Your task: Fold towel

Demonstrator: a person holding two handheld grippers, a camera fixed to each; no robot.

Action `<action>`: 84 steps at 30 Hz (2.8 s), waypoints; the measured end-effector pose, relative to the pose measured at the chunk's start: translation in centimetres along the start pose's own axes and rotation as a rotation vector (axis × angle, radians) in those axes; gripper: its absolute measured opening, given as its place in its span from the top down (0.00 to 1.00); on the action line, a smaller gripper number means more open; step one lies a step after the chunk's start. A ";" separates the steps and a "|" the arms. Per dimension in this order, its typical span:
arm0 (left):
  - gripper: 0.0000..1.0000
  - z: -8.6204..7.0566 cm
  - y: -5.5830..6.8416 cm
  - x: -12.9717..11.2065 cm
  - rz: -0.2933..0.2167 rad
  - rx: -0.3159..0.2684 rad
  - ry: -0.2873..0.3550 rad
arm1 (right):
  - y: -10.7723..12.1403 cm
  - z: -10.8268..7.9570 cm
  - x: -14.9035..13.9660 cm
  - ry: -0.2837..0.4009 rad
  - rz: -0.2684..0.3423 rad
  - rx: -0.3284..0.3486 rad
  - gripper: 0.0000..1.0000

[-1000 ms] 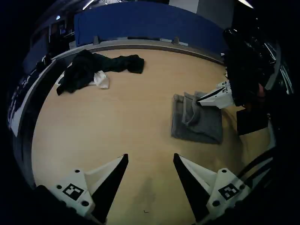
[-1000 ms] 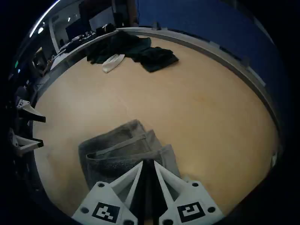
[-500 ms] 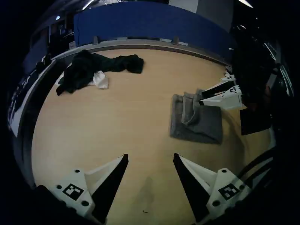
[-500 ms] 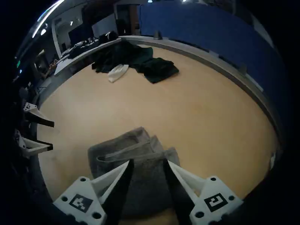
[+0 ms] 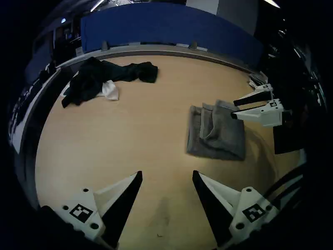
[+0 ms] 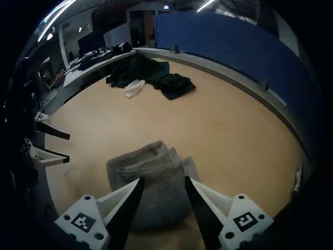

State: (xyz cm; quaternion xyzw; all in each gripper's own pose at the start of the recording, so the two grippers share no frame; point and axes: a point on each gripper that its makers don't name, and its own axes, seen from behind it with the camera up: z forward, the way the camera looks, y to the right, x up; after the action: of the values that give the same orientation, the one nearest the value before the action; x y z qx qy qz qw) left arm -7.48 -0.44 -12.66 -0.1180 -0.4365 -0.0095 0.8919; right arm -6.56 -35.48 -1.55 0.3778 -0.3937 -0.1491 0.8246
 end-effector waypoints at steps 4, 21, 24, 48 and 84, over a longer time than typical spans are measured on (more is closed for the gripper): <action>0.11 -0.1 0.2 0.3 0.003 -0.003 0.003 | -0.5 -0.6 -0.9 0.001 0.010 0.001 0.26; 0.11 -0.2 0.4 0.6 0.006 -0.011 0.010 | -5.5 -1.8 -7.7 -0.042 0.100 0.006 0.26; 0.11 -0.3 0.3 0.5 0.008 -0.011 0.009 | -6.1 -1.9 -8.6 -0.053 0.105 0.000 0.26; 0.11 0.0 -0.3 0.3 0.008 -0.021 0.008 | -6.8 -1.0 -11.8 -0.106 0.156 -0.083 0.38; 0.11 -1.0 -2.4 0.4 0.002 0.005 0.017 | -6.6 -1.4 -10.5 -0.058 0.196 -0.092 0.95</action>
State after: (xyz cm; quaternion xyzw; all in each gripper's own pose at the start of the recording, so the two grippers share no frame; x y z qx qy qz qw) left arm -6.77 -2.93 -12.50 -0.1162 -0.4289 -0.0087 0.8958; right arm -11.93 -33.49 -12.61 0.2950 -0.4452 -0.0966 0.8399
